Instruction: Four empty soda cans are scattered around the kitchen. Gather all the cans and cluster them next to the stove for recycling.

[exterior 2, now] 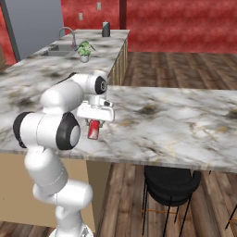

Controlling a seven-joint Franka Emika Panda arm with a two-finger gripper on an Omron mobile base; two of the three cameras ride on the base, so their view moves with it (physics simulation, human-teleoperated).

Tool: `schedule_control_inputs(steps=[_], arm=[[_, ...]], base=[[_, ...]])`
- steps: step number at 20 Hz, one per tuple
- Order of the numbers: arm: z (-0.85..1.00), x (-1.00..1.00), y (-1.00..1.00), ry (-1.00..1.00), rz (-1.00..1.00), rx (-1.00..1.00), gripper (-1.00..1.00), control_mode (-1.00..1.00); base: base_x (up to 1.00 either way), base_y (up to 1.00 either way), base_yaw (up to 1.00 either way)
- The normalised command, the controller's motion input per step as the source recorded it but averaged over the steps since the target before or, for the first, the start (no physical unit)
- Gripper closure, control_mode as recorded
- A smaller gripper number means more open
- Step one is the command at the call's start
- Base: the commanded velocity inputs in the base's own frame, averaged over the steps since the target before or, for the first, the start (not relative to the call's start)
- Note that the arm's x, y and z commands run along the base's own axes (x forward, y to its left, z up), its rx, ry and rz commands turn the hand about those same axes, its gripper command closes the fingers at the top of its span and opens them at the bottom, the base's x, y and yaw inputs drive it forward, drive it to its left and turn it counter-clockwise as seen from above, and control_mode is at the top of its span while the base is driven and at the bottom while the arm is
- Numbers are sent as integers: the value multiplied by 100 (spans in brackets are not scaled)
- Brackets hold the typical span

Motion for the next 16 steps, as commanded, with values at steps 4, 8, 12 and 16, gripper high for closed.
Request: schedule_control_inputs(steps=[4,8,12,16], arm=[[4,-26,2,-34,-5,-5,100,-100],[6,-22,1,-42,-6,-6,100,-100],[17,-11,2,-30,-7,-6,100,-100],[26,-5,4,-16,-7,-3,100,-100]], base=[[0,0,0],[0,0,0],[0,0,0],[0,0,0]])
